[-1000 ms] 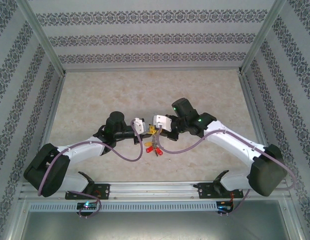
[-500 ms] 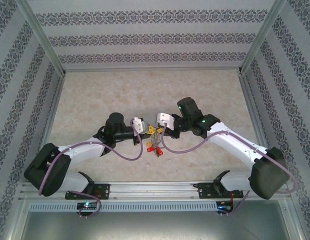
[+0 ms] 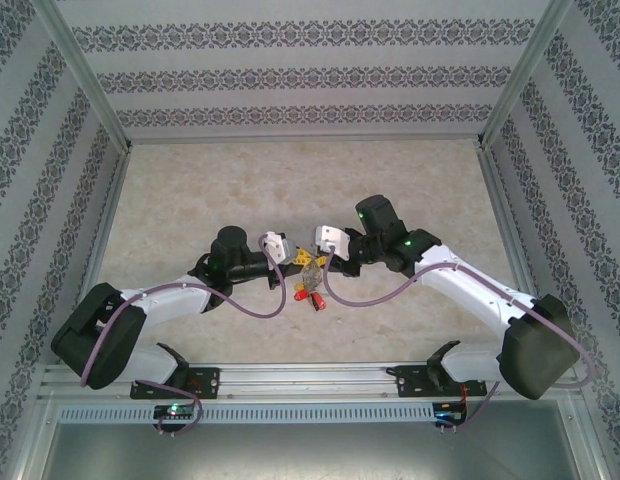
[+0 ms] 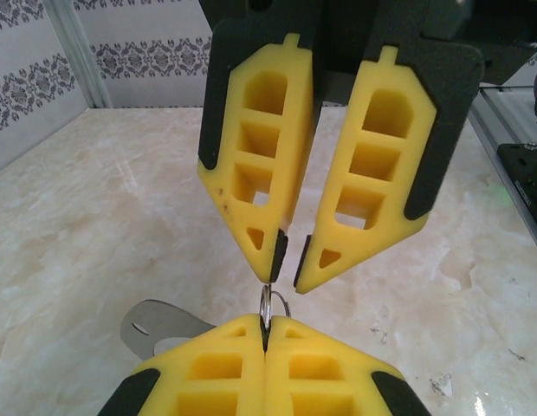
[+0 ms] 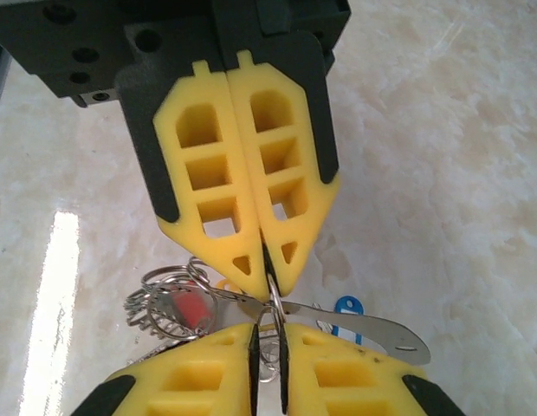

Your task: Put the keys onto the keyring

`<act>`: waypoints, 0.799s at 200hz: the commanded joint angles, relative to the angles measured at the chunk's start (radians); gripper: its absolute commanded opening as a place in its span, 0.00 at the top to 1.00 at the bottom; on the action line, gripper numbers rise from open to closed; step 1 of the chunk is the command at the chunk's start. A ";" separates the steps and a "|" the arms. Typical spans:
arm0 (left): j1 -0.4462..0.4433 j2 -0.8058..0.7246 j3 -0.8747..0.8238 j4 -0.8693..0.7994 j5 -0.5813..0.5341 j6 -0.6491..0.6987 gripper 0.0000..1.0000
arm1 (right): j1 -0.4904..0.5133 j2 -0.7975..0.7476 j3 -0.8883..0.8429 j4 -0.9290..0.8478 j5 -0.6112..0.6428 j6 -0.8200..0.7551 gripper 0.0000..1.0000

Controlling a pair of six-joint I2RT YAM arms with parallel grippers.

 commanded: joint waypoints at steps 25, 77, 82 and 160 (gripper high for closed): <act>0.010 -0.003 -0.006 0.114 0.037 -0.049 1.00 | -0.015 0.030 0.004 0.022 -0.044 0.029 0.86; 0.009 -0.002 0.004 0.122 0.031 -0.054 1.00 | -0.027 0.030 -0.006 0.042 -0.087 0.043 0.84; 0.010 -0.002 0.007 0.122 0.032 -0.055 1.00 | -0.029 0.032 -0.006 0.044 -0.096 0.044 0.85; 0.009 0.001 0.004 0.171 0.006 -0.064 1.00 | -0.047 0.076 -0.008 0.055 -0.152 0.069 0.81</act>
